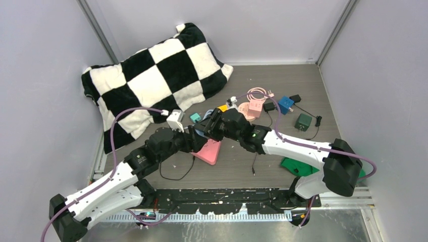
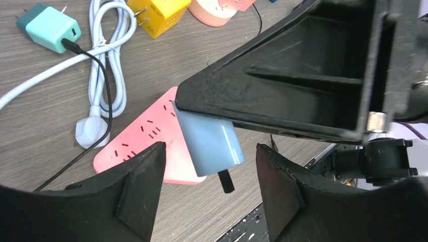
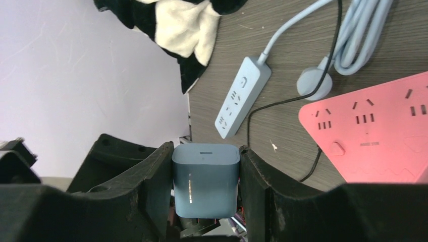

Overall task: Insert the plug
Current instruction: Pick up the plug from the center of the board.

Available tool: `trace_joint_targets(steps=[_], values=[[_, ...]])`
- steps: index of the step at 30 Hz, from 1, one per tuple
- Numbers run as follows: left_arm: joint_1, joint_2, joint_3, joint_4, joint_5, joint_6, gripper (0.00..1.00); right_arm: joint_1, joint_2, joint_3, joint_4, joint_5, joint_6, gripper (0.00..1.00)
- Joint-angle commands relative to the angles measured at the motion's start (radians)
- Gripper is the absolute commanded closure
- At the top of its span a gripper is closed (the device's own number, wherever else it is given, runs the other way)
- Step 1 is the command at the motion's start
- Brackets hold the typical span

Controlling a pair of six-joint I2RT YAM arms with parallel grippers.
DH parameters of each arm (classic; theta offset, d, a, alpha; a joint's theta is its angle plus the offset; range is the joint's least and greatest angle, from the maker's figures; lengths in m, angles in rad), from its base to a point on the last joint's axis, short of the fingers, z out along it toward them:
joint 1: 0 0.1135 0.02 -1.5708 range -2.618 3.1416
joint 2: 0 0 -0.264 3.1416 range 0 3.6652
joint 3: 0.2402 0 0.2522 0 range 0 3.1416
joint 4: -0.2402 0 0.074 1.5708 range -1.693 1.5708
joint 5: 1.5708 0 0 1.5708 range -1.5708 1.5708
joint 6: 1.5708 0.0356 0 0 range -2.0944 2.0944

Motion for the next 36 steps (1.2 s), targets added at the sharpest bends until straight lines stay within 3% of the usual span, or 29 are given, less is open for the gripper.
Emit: trace_joint_targets(steps=[1,5,10,14,18,21,24,29,36], values=[[0.002,0.022,0.042,0.088,0.046,-0.020,0.42,0.004,-0.085,-0.007,0.089,-0.024,-0.019,0.59],[0.002,0.042,0.063,0.086,0.091,-0.021,0.76,0.004,-0.125,-0.024,0.079,-0.038,-0.077,0.58],[0.002,0.032,0.077,0.070,0.189,0.006,0.99,0.003,-0.190,-0.054,0.086,-0.107,-0.205,0.56],[0.002,0.000,0.068,0.086,0.269,0.056,1.00,0.003,-0.249,-0.084,0.083,-0.155,-0.299,0.50],[0.002,-0.055,0.048,0.115,0.332,0.147,0.99,-0.002,-0.301,-0.077,0.039,-0.210,-0.364,0.35],[0.002,-0.108,0.056,0.085,0.388,0.268,1.00,-0.027,-0.343,-0.025,-0.088,-0.249,-0.409,0.24],[0.002,-0.165,0.083,0.014,0.423,0.408,1.00,-0.042,-0.381,0.060,-0.237,-0.342,-0.518,0.19],[0.002,-0.214,0.098,-0.018,0.512,0.543,1.00,-0.042,-0.442,0.135,-0.370,-0.446,-0.699,0.20],[0.002,-0.170,0.102,0.021,0.750,0.500,0.99,-0.041,-0.445,0.121,-0.249,-0.641,-0.734,0.32]])
